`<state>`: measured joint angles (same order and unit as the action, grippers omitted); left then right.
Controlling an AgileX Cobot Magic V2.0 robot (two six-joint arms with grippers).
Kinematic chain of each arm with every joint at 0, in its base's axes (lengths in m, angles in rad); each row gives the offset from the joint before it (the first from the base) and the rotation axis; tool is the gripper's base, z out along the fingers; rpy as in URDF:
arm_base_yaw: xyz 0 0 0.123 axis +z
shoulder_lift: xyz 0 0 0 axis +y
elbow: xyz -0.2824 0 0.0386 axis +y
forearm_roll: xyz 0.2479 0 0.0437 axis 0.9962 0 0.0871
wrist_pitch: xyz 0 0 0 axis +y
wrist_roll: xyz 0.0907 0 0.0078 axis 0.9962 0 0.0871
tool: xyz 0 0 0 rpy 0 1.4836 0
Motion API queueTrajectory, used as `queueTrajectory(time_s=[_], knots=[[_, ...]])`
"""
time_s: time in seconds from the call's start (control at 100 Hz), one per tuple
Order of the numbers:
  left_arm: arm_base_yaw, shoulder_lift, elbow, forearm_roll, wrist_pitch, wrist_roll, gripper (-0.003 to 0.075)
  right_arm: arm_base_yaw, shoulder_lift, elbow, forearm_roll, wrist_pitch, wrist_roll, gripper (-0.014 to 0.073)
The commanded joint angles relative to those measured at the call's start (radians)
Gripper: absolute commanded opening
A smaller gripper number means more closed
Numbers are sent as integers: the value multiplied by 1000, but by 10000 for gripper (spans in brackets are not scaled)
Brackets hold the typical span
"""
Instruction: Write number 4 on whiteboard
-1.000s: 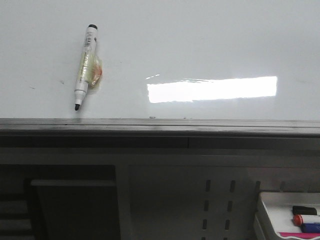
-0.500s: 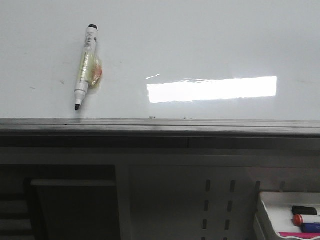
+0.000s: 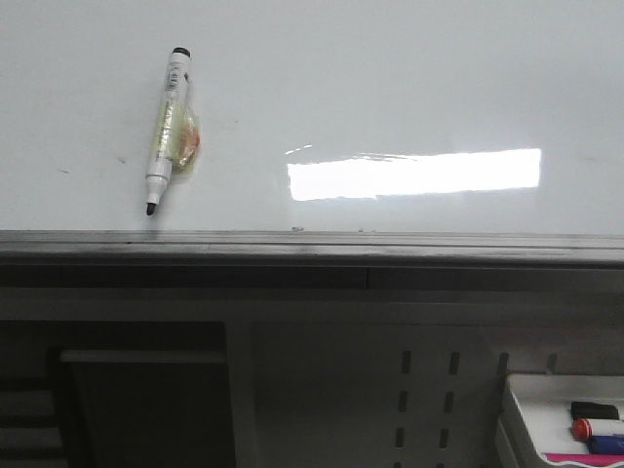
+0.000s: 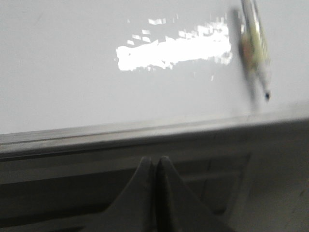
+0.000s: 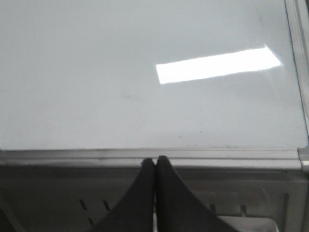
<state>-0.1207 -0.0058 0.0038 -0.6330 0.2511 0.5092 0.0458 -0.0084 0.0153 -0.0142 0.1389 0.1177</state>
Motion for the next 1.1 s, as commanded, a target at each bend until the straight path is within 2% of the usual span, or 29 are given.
queueTrajectory(time_s=[0.0,0.08,0.24,0.42,0.5,0.56,0.73,0.78,0.82,0.97,1.02,1.09], knots=[[3,-25,35,-253,-167,-9,-20,-6,-16,19,74,-131,-5,-66],[3,-25,33,-400,-209,-9,-20,-6,-16,19,145,-154,-5,-66],[3,-25,33,-566,-216,-9,-20,-6,-16,19,149,-251,-5,-66],[3,-24,16,-617,-198,-5,-20,-6,-16,-15,188,-245,-5,-66],[3,-13,-28,-555,-160,18,-20,-6,-14,-79,178,-175,-5,-64],[3,14,-72,-453,-121,18,-20,-6,-2,-135,142,-92,-5,-64],[3,204,-244,-216,17,18,-13,-6,92,-296,40,84,-5,-64],[3,293,-286,-187,43,18,19,-6,137,-332,27,118,-5,-64],[3,349,-313,-170,62,18,75,-6,165,-352,22,135,-5,-64],[-39,564,-383,-166,53,60,366,-6,263,-387,22,136,-7,-64],[-65,620,-400,-166,49,81,407,-6,283,-396,22,131,-7,-57],[-114,692,-422,-168,46,137,406,-6,299,-402,22,121,-36,-2]])
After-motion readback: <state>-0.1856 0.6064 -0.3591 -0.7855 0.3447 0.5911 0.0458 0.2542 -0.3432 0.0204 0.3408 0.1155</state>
